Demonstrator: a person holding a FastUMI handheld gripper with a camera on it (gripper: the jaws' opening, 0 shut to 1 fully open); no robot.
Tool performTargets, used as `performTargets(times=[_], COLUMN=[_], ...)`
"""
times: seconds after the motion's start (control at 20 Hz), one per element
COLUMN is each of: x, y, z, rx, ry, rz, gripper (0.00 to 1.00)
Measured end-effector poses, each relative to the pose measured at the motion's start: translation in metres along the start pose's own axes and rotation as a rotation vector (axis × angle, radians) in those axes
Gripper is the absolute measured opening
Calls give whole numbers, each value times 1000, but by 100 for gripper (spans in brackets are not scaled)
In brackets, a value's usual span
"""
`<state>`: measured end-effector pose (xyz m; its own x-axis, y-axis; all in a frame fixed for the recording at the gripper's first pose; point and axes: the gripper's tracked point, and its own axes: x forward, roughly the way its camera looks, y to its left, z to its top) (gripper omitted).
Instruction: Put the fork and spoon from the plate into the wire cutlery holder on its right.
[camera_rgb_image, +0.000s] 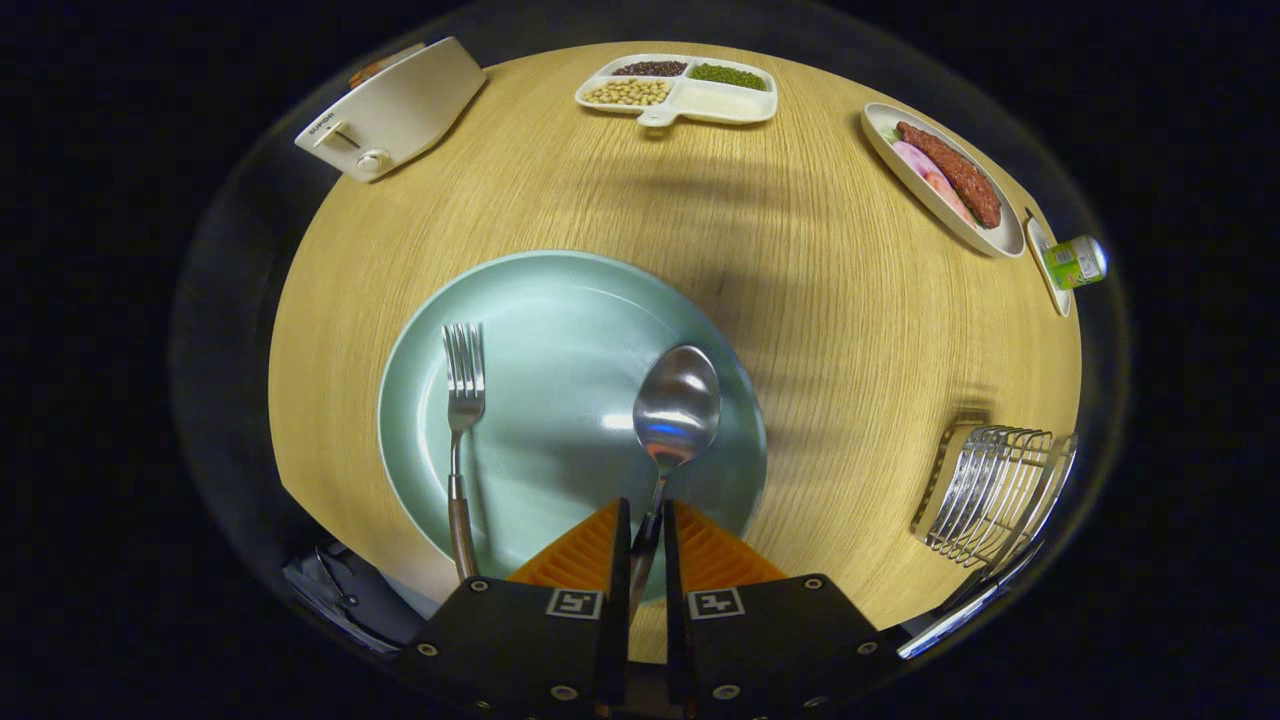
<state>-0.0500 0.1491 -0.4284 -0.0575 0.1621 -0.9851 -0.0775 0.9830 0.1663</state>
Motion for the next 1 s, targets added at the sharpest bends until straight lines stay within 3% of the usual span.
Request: performTargets(times=[0.2,0.4,1.0], x=[4,4,-35], y=[-5,-1,-20], z=[9,8,4], rx=[0,28,67], ry=[-47,-80,-253], rz=[-22,49,93], gripper=[10,4,4])
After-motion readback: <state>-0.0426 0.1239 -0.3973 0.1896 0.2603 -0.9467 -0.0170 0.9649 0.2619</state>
